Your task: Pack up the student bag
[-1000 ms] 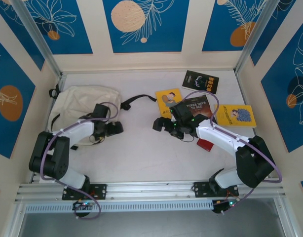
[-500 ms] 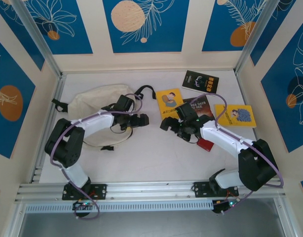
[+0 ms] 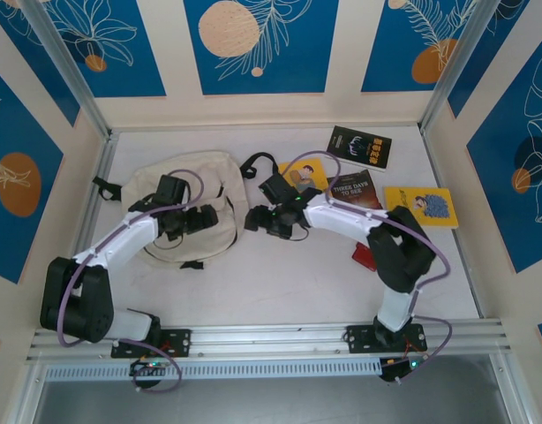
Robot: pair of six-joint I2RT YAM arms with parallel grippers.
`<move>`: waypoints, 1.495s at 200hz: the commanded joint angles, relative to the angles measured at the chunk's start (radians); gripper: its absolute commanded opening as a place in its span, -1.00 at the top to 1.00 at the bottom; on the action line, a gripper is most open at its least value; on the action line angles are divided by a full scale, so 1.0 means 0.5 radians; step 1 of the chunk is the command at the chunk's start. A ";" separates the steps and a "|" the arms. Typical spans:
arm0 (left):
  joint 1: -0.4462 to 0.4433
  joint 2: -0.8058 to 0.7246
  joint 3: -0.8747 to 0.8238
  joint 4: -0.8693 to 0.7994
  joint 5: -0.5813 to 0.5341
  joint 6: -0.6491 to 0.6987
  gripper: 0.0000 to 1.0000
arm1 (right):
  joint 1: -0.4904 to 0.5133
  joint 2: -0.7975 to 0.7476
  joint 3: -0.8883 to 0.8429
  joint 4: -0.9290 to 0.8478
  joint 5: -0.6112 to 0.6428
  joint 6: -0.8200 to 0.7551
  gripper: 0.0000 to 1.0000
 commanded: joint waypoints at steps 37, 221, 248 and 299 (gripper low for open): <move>0.021 -0.094 -0.118 -0.084 -0.008 0.081 -0.75 | -0.037 0.349 0.279 0.087 -0.028 0.178 -0.04; -0.022 -0.108 -0.008 -0.029 0.293 0.171 -0.36 | -0.179 0.322 0.135 0.110 -0.286 -0.188 1.00; -0.097 -0.120 0.033 -0.029 0.329 0.207 -0.33 | -0.264 0.111 -0.105 -0.037 -0.177 -0.400 1.00; -0.238 0.010 0.161 0.043 0.312 0.193 -0.29 | -0.358 0.039 -0.102 -0.199 0.075 -0.738 0.96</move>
